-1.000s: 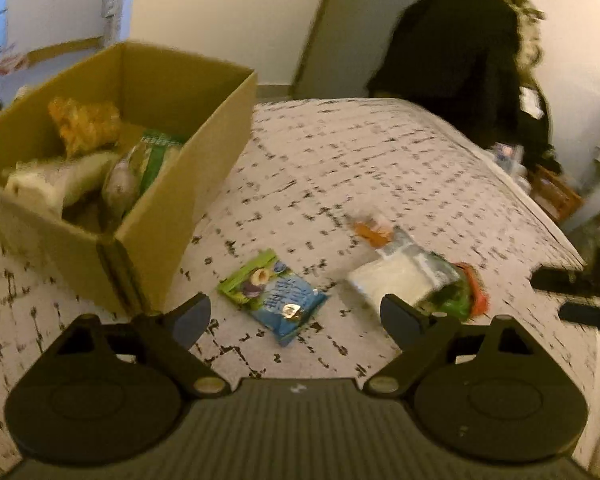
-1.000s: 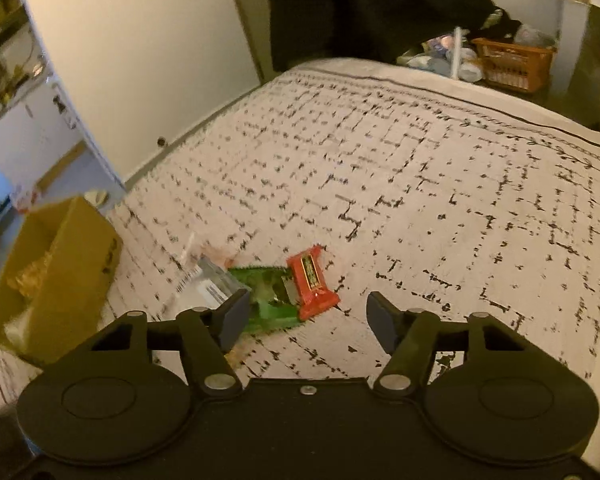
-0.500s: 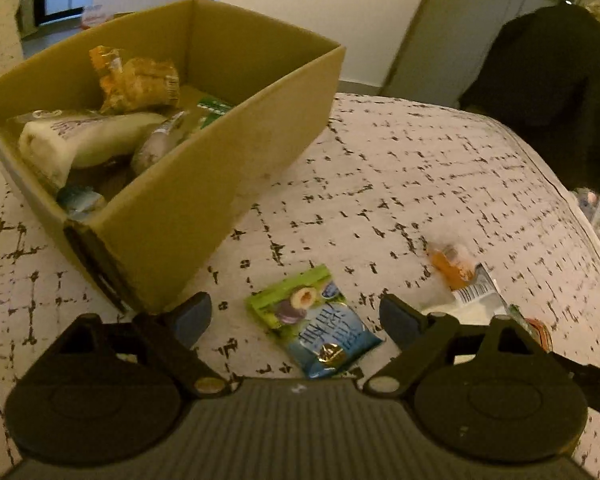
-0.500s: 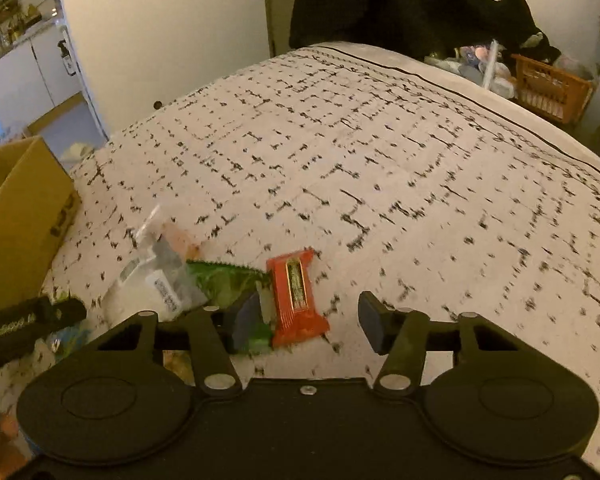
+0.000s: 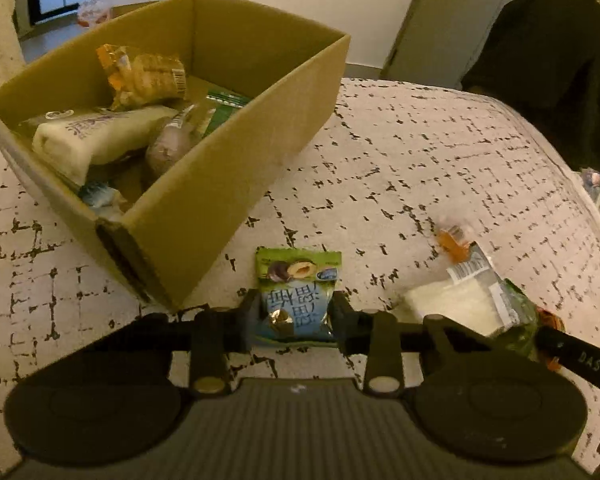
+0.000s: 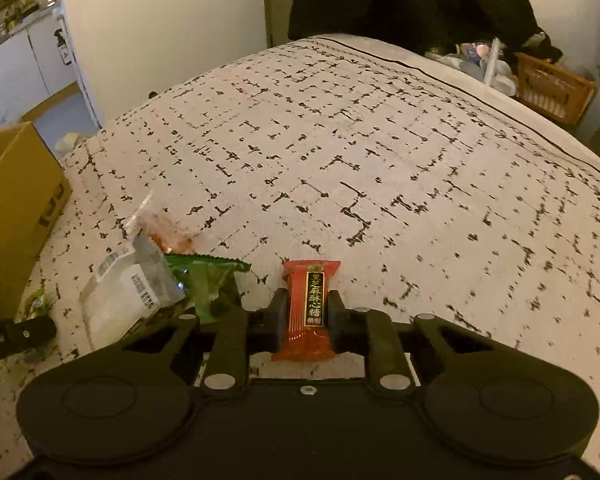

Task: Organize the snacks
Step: 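Carry both snacks over the box and open both grippers to drop them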

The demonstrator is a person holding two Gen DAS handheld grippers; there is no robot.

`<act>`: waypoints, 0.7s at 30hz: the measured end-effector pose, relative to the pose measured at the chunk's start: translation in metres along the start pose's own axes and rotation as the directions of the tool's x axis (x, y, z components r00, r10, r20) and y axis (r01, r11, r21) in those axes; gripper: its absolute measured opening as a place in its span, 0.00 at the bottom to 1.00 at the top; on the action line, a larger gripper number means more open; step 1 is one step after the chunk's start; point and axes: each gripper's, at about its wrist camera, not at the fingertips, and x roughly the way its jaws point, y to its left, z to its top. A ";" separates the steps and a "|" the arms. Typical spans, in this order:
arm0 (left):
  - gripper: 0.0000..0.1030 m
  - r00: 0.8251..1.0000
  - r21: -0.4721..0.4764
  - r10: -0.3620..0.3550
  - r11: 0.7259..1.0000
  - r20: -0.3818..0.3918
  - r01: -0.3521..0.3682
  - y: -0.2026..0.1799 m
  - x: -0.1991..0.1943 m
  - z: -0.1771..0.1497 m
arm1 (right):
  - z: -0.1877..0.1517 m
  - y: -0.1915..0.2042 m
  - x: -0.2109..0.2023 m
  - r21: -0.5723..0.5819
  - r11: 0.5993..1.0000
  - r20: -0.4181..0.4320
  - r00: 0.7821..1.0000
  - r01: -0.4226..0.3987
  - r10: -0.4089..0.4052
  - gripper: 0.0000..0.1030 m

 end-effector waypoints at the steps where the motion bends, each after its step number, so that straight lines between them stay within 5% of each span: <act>1: 0.30 1.000 0.001 -0.009 1.000 -0.003 0.009 0.001 -0.001 0.000 | -0.001 0.001 -0.005 0.001 1.000 0.002 1.000 0.002 -0.002 0.19; 8: 0.27 0.994 -0.029 -0.103 0.994 -0.023 0.103 0.014 -0.022 0.003 | 0.003 0.009 -0.045 0.035 0.999 0.057 0.998 0.012 -0.014 0.19; 21: 0.26 0.971 -0.009 -0.223 0.974 0.091 0.224 0.035 -0.092 0.030 | 0.016 0.051 -0.110 0.093 0.993 0.194 0.980 -0.068 0.049 0.19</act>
